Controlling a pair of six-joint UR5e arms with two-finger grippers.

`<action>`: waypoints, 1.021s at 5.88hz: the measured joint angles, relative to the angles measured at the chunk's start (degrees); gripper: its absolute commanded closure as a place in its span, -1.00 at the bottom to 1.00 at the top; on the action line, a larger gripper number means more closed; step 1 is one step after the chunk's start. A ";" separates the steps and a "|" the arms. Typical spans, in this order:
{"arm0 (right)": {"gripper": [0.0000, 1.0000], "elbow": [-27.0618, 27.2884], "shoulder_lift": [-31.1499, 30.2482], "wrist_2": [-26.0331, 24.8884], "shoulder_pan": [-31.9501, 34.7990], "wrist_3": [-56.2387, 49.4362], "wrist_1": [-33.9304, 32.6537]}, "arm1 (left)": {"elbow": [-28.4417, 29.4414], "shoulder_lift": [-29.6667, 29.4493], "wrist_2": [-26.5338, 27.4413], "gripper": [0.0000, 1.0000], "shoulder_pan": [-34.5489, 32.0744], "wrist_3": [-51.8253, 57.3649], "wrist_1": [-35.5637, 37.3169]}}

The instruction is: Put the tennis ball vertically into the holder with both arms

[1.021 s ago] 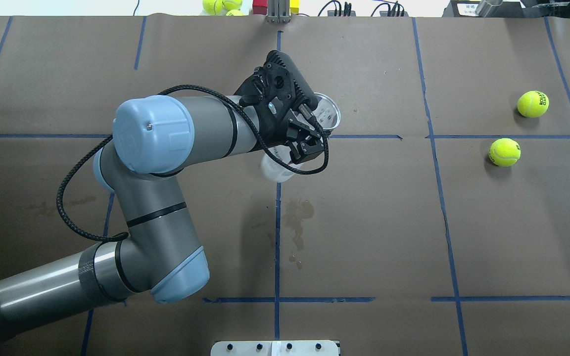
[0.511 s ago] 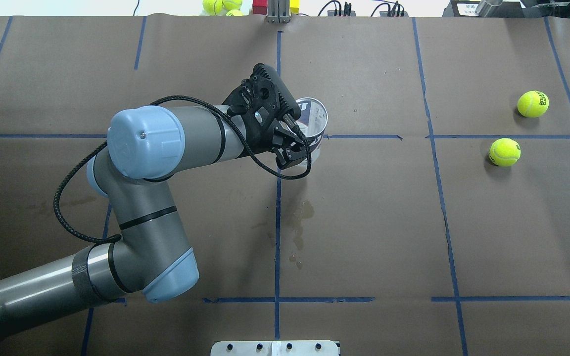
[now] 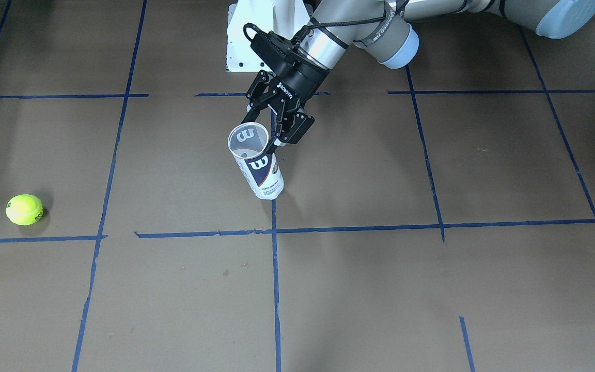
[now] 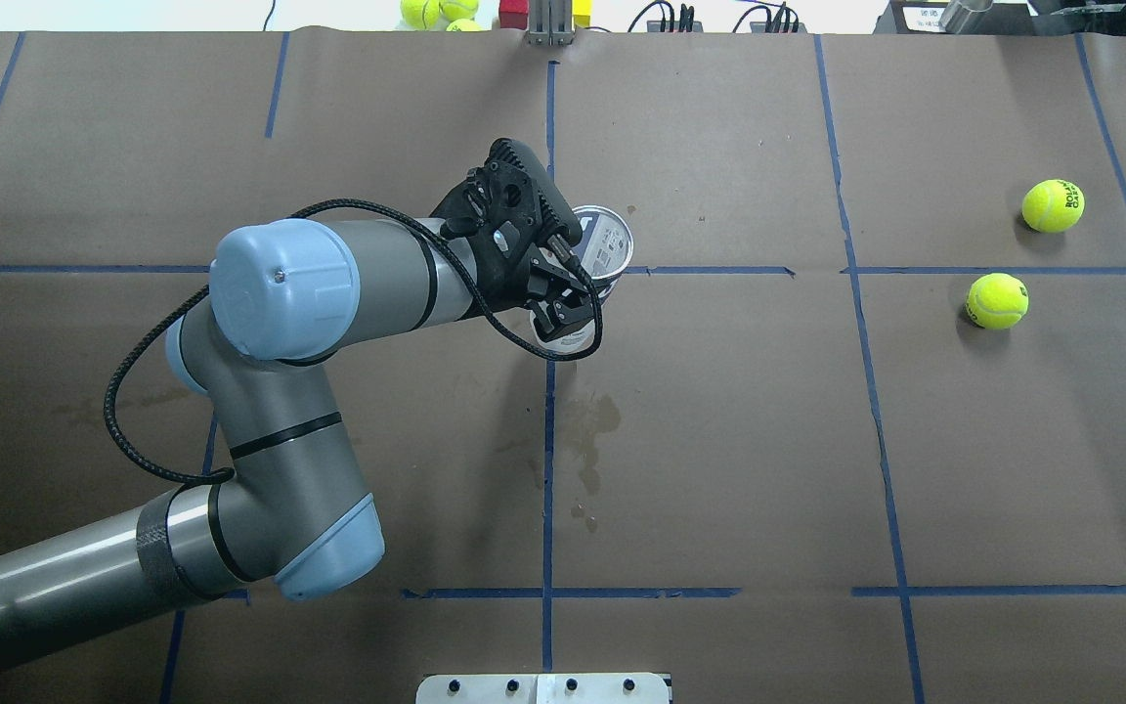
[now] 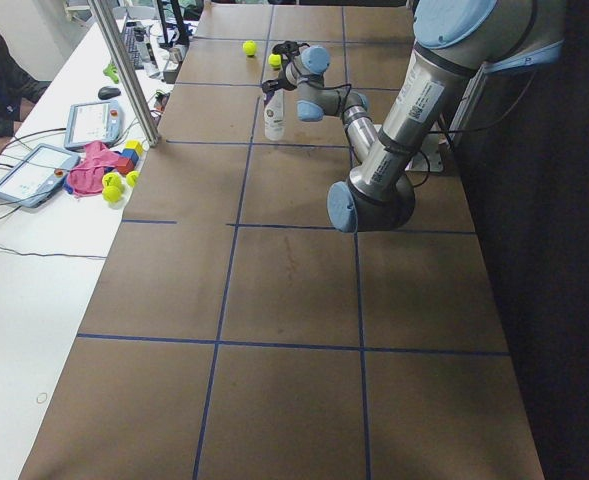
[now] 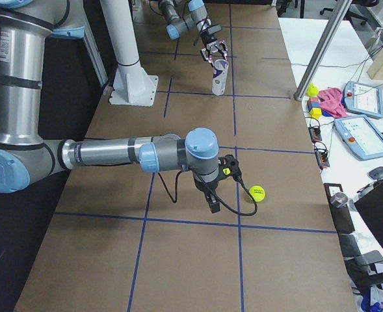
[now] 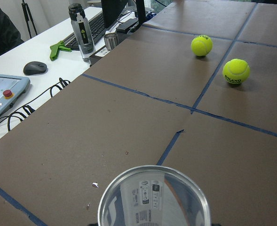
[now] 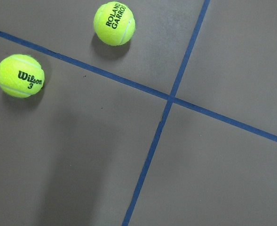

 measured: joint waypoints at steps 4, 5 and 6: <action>-1.00 0.00 0.07 -0.05 0.00 0.00 0.00 | 0.65 5.92 -0.07 -0.62 0.40 -5.48 -11.72; -1.00 0.00 0.07 -0.04 0.00 0.00 0.04 | 0.87 6.42 -0.08 -0.63 0.62 -7.31 -13.58; -1.00 0.00 0.07 -0.07 0.00 0.00 0.06 | 1.32 6.58 -0.07 -0.65 0.88 -8.34 -14.49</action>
